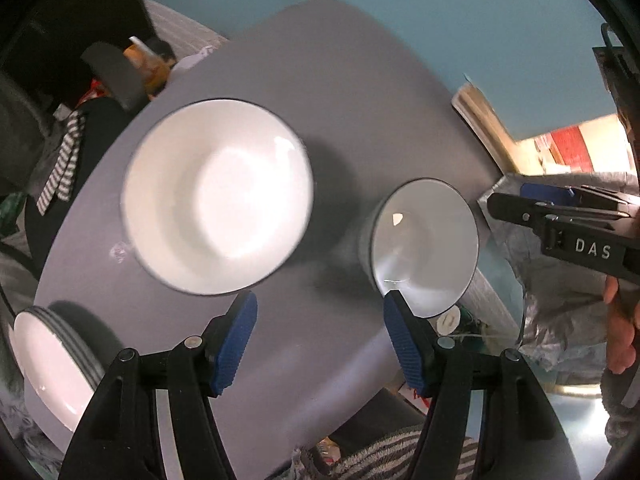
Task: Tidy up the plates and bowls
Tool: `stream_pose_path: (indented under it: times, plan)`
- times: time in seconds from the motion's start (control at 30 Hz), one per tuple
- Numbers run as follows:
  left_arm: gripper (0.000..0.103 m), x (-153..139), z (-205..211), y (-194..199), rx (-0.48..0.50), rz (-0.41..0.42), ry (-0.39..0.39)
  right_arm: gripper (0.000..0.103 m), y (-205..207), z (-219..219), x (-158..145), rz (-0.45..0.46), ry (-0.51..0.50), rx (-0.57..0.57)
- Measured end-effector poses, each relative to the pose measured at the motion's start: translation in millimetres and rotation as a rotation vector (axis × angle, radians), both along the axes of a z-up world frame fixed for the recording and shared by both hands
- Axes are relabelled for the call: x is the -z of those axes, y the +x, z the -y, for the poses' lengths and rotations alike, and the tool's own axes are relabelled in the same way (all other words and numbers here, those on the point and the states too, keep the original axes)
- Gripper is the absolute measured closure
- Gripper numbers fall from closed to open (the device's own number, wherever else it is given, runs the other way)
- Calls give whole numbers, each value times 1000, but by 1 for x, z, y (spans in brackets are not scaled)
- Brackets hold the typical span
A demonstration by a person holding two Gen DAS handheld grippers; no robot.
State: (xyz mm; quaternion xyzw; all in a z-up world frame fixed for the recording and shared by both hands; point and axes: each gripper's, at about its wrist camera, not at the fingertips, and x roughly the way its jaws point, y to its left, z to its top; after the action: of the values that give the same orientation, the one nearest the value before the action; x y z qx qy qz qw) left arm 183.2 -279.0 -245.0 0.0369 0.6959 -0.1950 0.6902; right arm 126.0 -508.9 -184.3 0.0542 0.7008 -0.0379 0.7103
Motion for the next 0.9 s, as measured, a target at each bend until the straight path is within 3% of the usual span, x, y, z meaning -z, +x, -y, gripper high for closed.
stream_pose_path:
  times: [0.57, 0.7, 0.9]
  plan:
    - [36, 45, 32, -10, -31, -81, 44, 47, -9, 4, 42, -21, 108, -8]
    - [50, 58, 35, -11, -34, -133, 32, 47, -4, 1, 49, -30, 108, -21]
    - [56, 65, 40, -11, -38, -125, 53, 47, -3, -3, 58, -33, 117, -41]
